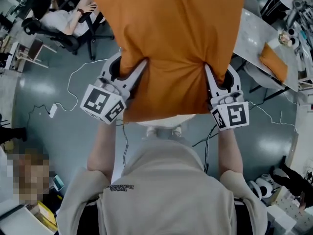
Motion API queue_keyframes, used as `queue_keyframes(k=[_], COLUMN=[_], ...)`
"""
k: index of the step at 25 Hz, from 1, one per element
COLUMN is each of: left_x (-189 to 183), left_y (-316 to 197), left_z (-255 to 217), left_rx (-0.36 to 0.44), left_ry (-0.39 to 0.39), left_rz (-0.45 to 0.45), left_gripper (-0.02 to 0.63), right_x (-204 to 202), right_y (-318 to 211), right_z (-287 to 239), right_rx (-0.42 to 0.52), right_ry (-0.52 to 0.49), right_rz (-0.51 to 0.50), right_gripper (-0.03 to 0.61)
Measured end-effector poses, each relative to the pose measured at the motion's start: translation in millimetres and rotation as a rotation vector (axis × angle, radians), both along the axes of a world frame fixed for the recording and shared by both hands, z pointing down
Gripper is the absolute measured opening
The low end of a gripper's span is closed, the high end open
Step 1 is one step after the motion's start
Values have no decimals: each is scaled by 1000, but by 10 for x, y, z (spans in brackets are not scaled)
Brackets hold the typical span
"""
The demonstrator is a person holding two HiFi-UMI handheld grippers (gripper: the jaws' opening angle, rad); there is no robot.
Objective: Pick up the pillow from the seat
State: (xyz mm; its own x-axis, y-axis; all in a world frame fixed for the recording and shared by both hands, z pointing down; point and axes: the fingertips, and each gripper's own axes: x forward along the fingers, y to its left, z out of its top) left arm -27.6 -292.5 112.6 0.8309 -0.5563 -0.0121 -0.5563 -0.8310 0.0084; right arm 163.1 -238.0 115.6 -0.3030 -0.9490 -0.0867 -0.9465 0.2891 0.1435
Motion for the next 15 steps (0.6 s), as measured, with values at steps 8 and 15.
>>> queue_keyframes(k=[8,15], left_x=[-19,-2], left_y=[381,448], left_z=[-14,143], left_rx=[96,49], left_ry=[64,78], left_rz=[-6,-31], left_gripper=[195,198], right_x=[8,49], right_y=[374,395], right_z=[-54,68], right_rx=[81,40], right_ry=[44,53], right_rz=[0,-16], right_gripper=[146,153])
